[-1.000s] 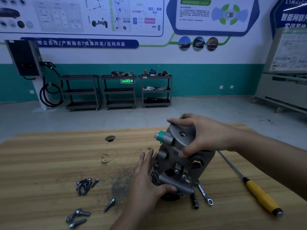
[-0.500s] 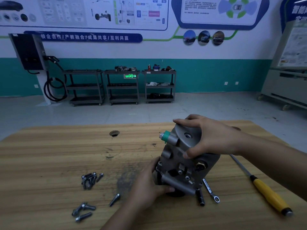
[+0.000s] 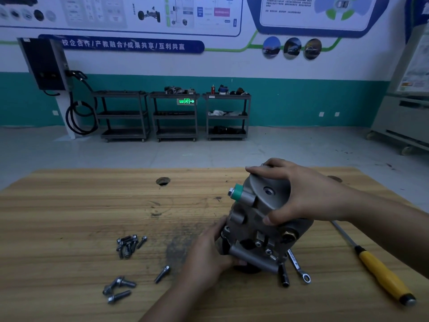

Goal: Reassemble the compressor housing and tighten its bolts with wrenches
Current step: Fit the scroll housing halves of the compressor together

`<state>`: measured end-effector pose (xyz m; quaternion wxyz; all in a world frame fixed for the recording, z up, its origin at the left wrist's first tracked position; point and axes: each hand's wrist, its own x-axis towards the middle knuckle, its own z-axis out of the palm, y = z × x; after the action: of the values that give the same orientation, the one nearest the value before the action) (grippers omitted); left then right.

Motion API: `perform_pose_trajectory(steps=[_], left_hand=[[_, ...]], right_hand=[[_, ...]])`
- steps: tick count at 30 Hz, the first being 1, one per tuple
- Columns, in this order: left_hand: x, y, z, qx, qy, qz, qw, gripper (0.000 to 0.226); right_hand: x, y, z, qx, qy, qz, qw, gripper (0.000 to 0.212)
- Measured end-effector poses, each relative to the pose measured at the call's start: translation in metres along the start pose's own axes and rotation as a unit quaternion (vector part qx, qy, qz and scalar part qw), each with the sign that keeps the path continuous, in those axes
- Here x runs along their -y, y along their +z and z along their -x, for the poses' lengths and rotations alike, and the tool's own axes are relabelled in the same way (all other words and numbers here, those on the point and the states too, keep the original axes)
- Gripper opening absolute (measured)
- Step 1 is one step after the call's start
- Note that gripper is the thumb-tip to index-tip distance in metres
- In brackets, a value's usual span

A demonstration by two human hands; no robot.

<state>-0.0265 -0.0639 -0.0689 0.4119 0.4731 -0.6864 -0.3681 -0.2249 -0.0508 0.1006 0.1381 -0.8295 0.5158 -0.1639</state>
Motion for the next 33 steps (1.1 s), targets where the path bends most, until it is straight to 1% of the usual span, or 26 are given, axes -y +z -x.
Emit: perform_pose_trajectory(steps=[3,12,15,18,20,23,24,27,31,33], left_hand=[[0.001,0.0,-0.001,-0.001,0.006,-0.002,1.0,0.085],[0.0,-0.001,-0.001,-0.002,-0.007,-0.05,0.999,0.089],[-0.002,-0.003,0.001,-0.001,-0.009,-0.049,0.999,0.085],[-0.004,-0.005,0.005,-0.003,0.009,-0.065,0.998,0.078],[-0.006,-0.005,0.009,-0.011,0.018,-0.062,0.998,0.078],[-0.006,-0.003,0.018,0.002,-0.015,-0.049,0.999,0.088],[-0.005,-0.002,0.021,0.005,-0.021,-0.038,0.999,0.088],[-0.005,-0.004,0.03,0.003,-0.022,-0.044,0.999,0.074],[-0.006,-0.005,0.039,-0.014,-0.029,-0.051,0.998,0.057],[-0.006,-0.004,0.043,-0.027,-0.037,-0.047,0.998,0.053]], right_hand=[[0.0,0.0,0.001,0.001,-0.009,0.005,1.0,0.092],[0.001,0.003,0.002,-0.008,0.009,0.017,1.0,0.093],[0.002,0.006,0.003,-0.008,0.016,0.046,0.999,0.094],[0.002,0.006,0.004,0.003,0.013,0.055,0.998,0.095],[0.002,0.003,0.004,0.021,0.002,0.055,0.998,0.098],[0.007,0.004,0.007,0.029,-0.007,0.052,0.998,0.108],[0.009,0.006,0.008,0.024,-0.009,0.051,0.998,0.111],[0.016,0.014,0.013,0.006,-0.037,0.05,0.998,0.115],[0.025,0.026,0.013,-0.032,-0.077,0.054,0.995,0.113],[0.03,0.032,0.008,-0.046,-0.088,0.072,0.992,0.111]])
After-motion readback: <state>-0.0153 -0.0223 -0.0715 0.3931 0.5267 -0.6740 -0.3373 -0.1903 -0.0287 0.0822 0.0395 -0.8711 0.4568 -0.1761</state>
